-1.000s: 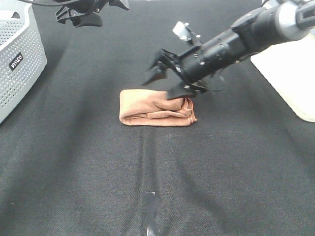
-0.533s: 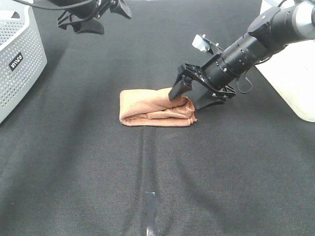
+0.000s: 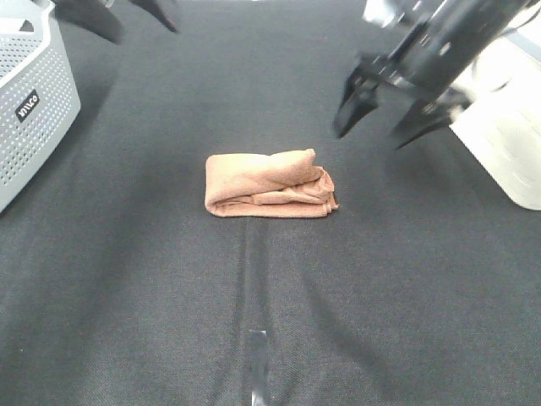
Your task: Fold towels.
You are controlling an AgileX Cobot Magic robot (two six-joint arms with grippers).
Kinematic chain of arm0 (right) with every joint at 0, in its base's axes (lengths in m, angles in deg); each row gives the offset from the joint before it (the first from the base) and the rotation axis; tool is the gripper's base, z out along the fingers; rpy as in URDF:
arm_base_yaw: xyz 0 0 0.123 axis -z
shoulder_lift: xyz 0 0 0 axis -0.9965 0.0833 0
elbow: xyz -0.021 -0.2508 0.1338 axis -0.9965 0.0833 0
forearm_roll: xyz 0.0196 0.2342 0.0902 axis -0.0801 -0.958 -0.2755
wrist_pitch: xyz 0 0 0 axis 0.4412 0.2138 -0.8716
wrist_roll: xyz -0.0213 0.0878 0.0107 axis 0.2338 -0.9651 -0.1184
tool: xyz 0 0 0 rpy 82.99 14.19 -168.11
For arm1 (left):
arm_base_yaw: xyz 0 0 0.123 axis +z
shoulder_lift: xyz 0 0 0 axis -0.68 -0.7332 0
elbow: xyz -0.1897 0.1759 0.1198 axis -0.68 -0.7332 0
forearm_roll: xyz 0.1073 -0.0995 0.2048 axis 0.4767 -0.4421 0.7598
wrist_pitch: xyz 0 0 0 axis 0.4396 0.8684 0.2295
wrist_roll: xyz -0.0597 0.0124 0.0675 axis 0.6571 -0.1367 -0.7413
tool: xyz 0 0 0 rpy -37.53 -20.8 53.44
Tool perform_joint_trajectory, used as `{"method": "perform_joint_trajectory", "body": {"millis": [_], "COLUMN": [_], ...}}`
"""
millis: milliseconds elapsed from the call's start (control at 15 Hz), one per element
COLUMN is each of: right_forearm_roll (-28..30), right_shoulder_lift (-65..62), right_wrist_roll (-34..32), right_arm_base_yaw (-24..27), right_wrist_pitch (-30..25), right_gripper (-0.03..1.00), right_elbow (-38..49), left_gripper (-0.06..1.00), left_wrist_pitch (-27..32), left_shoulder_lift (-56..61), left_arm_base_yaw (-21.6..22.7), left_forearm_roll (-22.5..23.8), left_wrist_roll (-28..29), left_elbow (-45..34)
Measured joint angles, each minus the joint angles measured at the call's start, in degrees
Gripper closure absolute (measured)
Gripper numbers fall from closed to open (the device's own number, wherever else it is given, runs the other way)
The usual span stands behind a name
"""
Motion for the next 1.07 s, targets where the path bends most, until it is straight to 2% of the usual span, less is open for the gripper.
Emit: {"method": "perform_joint_trajectory", "body": {"millis": [67,267,333,600,733,867,1067], "right_forearm_roll": [0.00,5.39,7.85,10.77,11.86,12.72,13.24], "right_shoulder_lift": [0.00,-7.16,-11.17,-23.09,-31.23,-42.46,-56.78], "right_wrist_roll": [0.00,-3.27,-3.72,-4.76,-4.81,-4.81,-4.81], "right_arm_base_yaw": [0.00,0.00,0.00,0.00,0.00,0.00,0.00], "right_wrist_pitch": [0.00,-6.07,-9.45,-10.14,-10.20,-10.31,-9.51], "right_gripper": [0.13,0.13,0.13,0.13,0.13,0.13,0.13], "right_elbow": [0.00,0.00,0.00,2.46,9.05,21.60,38.50], "left_gripper": [0.19,0.19,0.19,0.19,0.19,0.19,0.19], "left_wrist_pitch": [0.00,7.56,9.40,10.08,9.68,7.85,5.96], "left_shoulder_lift": [0.00,7.45,12.78,29.45,39.25,50.25,63.08], "left_arm_base_yaw": [0.00,0.00,0.00,0.00,0.00,0.00,0.00], "left_forearm_roll": [0.00,6.30,8.59,11.23,11.34,11.34,11.34], "left_wrist_roll": [0.00,0.46,0.69,1.72,1.78,1.78,1.83], "left_elbow": [0.00,-0.97,-4.87,-22.86,-32.77,-44.23,-54.72]}}
